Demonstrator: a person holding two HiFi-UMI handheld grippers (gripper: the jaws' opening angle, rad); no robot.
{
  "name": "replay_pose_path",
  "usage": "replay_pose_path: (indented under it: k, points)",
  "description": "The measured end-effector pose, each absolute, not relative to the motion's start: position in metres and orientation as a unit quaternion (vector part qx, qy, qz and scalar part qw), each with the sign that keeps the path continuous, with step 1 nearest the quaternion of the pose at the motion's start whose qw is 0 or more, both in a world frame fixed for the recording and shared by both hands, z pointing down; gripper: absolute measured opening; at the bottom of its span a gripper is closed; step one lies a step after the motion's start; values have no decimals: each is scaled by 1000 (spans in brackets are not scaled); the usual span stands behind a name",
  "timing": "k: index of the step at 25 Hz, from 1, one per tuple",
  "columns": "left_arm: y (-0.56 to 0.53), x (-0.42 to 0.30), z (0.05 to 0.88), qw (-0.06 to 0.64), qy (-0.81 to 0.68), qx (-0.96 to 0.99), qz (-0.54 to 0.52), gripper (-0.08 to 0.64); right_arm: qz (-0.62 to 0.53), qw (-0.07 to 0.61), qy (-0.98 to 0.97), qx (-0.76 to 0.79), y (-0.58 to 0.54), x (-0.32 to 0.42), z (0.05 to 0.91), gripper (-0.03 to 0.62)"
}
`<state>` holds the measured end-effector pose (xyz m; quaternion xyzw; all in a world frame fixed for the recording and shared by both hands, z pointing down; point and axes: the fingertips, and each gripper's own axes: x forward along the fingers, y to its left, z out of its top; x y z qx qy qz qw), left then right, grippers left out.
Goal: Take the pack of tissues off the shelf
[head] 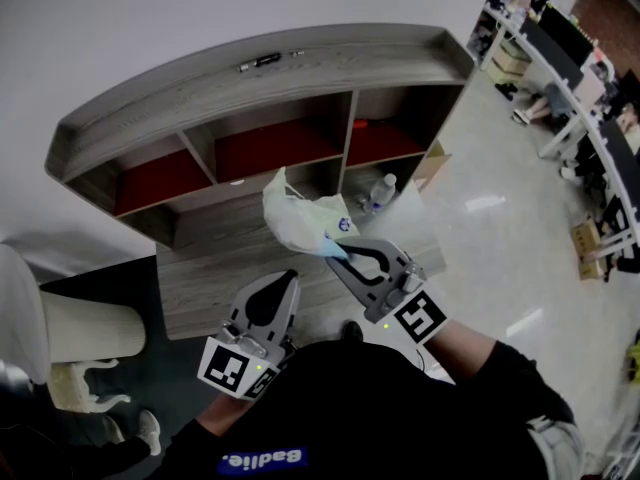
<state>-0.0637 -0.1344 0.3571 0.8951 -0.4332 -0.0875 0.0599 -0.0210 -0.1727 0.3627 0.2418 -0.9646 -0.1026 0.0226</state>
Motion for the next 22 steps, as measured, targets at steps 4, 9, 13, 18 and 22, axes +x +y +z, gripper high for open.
replay_pose_path:
  k: [4, 9, 13, 18, 22]
  points:
    - [-133, -63, 358, 61, -433, 895, -87, 2, -98, 24, -966, 240, -171, -22, 363, 57]
    - [-131, -63, 360, 64, -434, 894, -87, 2, -97, 20, -967, 237, -168, -24, 362, 57]
    - [-130, -64, 360, 65, -436, 893, -89, 2, -99, 24, -967, 234, -165, -26, 362, 57]
    - [-130, -65, 359, 64, -436, 893, -92, 2, -98, 22, -967, 234, -164, -28, 361, 57]
    - [-129, -65, 362, 65, -436, 893, -92, 2, -106, 38, -966, 233, -164, -27, 366, 55]
